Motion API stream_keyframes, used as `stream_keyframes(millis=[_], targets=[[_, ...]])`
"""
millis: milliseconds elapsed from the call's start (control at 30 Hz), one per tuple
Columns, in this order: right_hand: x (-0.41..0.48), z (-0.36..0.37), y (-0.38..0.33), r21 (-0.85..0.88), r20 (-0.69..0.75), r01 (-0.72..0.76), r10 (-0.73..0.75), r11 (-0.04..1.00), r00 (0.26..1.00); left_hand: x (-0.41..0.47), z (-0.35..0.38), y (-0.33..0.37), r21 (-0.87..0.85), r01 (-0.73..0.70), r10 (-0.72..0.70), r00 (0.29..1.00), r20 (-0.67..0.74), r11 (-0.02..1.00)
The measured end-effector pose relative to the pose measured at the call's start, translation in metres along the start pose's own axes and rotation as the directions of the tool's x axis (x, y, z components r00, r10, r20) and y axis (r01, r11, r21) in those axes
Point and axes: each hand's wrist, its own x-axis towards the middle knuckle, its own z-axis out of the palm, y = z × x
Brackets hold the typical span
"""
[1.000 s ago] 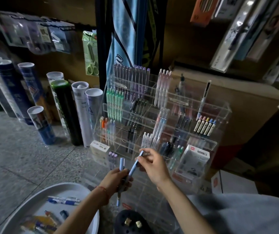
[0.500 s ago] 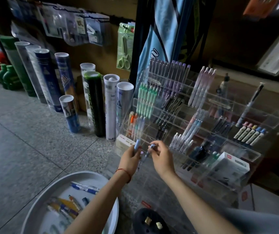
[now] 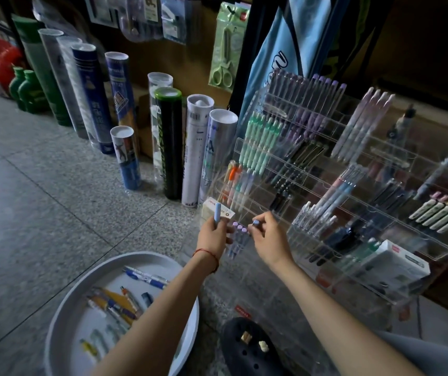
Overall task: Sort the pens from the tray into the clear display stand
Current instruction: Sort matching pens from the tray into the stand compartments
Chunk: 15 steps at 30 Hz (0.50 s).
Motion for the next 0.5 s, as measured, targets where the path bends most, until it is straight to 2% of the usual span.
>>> stream_keyframes(millis=[67, 133, 267, 333, 500], targets=[[-0.003, 0.003, 0.004, -0.094, 0.057, 0.01, -0.005, 0.996, 0.998, -0.002, -0.003, 0.002, -0.023, 0.02, -0.02, 1.0, -0.01, 1.0], [-0.005, 0.007, 0.009, -0.11, 0.068, -0.006, 0.014, 0.994, 0.998, -0.003, -0.007, 0.0, 0.002, 0.035, -0.035, 0.999, -0.019, 0.999], [0.002, 0.007, 0.006, 0.094, 0.023, -0.091, 0.089, 0.991, 0.996, -0.004, -0.012, -0.007, 0.025, 0.078, -0.077, 0.997, -0.021, 0.997], [0.003, 0.006, 0.002, 0.124, 0.026, -0.089, 0.087, 0.988, 0.996, -0.005, -0.014, -0.009, 0.032, 0.087, -0.087, 0.996, -0.013, 0.996], [-0.001, -0.003, -0.001, 0.103, -0.009, -0.003, 0.004, 0.995, 1.0, -0.013, -0.008, -0.011, 0.084, 0.078, -0.091, 0.983, 0.162, 0.993]])
